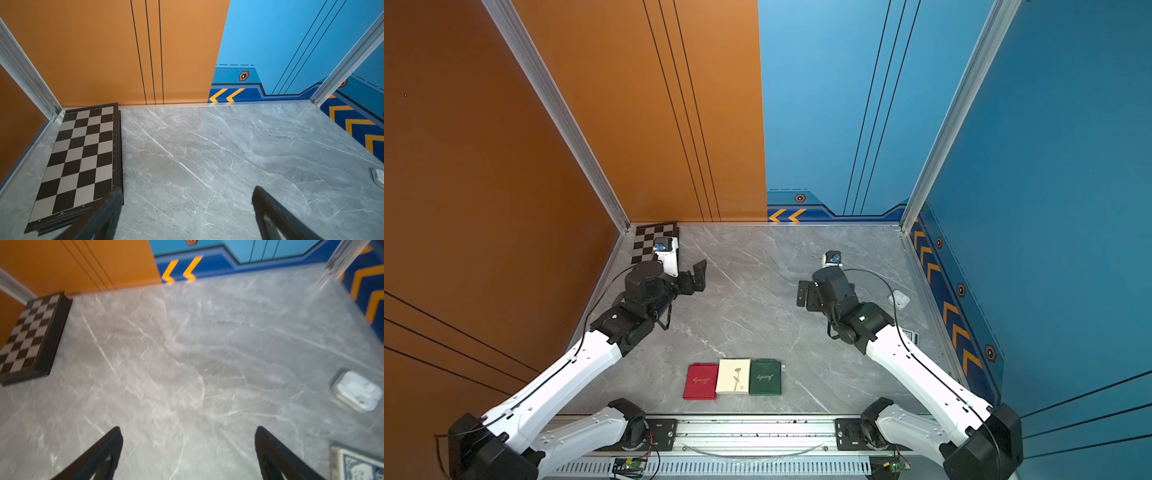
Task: Take the necklace out of the lift-off lid jewelry box
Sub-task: Move the jewelry box to the center of the board.
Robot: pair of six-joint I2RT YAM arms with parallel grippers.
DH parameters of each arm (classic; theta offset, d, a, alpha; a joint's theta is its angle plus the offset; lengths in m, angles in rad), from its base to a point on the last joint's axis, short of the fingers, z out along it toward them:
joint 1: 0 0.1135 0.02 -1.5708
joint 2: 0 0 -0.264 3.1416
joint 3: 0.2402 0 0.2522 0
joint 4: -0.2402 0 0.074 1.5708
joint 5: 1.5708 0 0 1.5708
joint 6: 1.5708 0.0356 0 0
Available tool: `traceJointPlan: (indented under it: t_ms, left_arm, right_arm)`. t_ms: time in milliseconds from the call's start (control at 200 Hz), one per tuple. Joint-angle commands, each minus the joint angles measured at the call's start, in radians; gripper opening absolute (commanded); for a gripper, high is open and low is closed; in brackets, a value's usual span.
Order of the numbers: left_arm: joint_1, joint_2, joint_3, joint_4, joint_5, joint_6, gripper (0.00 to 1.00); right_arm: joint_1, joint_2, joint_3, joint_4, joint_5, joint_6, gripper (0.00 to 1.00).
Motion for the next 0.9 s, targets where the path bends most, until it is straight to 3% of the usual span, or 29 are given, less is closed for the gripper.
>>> traceJointPlan:
  t_ms: [0,320,896]
  left_arm:
    - [-0.008,0.017,0.052,-0.068,0.042,-0.023,0.98]
    - [-0.022,0.045,0.057,-0.100,0.065,-0.036,0.98]
    - [-0.039,-0.019,0.018,-0.102,0.008,-0.034,0.98]
  right_arm:
    - [0.133,0.049,-0.031,-0.143,0.073,0.194,1.00]
    - [0.414,0.266,-0.029,-0.133,0.080,0.374,1.00]
    - [0.579,0.452,0.019,-0.078,0.013,0.462,0.95]
